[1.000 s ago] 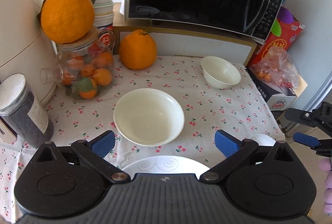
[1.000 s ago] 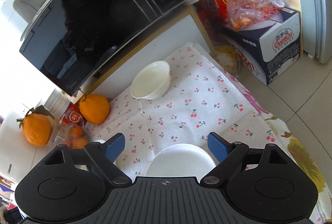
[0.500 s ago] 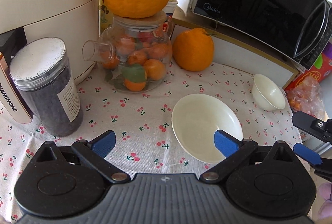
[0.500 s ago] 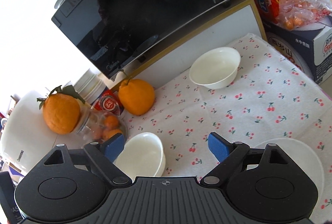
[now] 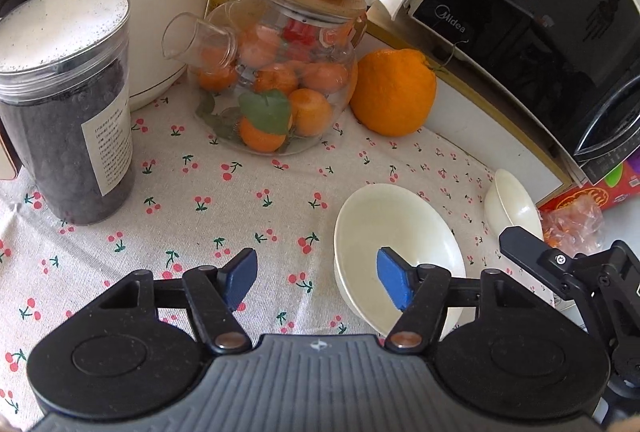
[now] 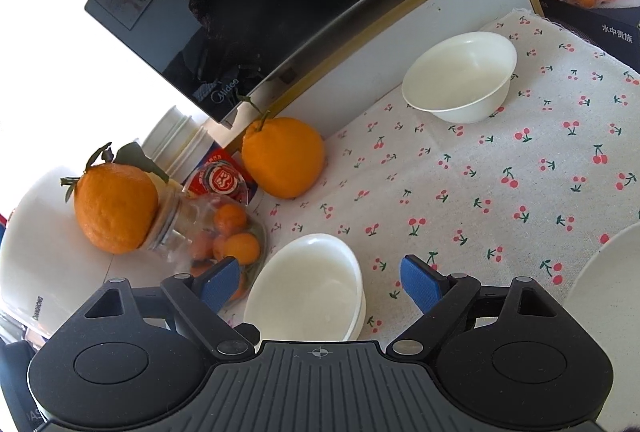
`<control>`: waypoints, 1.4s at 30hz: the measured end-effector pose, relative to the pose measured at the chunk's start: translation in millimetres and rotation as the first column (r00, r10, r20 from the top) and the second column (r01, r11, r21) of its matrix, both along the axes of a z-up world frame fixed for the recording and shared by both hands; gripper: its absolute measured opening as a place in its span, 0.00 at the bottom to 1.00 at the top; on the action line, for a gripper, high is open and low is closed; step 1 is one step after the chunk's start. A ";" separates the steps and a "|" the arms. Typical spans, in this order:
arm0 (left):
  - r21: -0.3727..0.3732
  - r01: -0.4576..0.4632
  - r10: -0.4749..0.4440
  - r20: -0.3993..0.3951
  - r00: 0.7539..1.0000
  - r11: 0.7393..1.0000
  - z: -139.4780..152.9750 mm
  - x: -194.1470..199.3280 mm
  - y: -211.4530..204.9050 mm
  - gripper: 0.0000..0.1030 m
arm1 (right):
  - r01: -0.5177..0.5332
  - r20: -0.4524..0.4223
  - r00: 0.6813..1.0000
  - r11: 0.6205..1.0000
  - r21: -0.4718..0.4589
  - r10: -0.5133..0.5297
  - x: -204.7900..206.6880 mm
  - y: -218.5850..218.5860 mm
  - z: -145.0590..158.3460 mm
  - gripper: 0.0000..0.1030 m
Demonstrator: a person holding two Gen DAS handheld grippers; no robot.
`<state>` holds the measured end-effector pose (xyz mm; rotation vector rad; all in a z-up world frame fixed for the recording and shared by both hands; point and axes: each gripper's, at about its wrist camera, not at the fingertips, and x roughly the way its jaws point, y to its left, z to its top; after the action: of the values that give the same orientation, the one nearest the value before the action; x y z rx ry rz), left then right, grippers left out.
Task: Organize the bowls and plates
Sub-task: 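Move both tools to the second white bowl in the middle of the table, then close the left tool on the second bowl rim while the right tool grips its other side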
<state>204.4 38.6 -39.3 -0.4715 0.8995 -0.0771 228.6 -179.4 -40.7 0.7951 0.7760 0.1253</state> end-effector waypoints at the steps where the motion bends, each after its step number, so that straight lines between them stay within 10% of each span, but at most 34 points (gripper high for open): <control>1: -0.009 -0.002 0.002 0.000 1.000 1.000 -0.5 0.3 0.9 0.53 | -0.003 -0.002 1.000 1.000 0.002 0.003 0.9 0.7 -0.9 0.80; 9: -0.029 -0.007 0.007 -0.004 1.000 1.000 -3.3 2.5 4.2 0.31 | -0.012 -0.029 1.000 1.000 0.000 0.012 4.9 3.8 -9.1 0.46; 24: -0.034 0.019 -0.018 0.027 0.999 0.999 -1.8 2.7 -0.6 0.10 | -0.017 -0.079 0.997 1.000 -0.021 0.016 4.9 2.3 -19.2 0.17; 42: -0.014 0.059 -0.057 0.080 0.995 0.998 10.1 -3.0 -9.4 0.07 | -0.025 -0.042 0.999 0.999 -0.029 0.024 -2.4 -3.0 -4.4 0.12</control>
<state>201.4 29.1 -29.2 -0.4548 0.8346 -0.1558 226.2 -182.3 -45.1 0.7626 0.8259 0.1193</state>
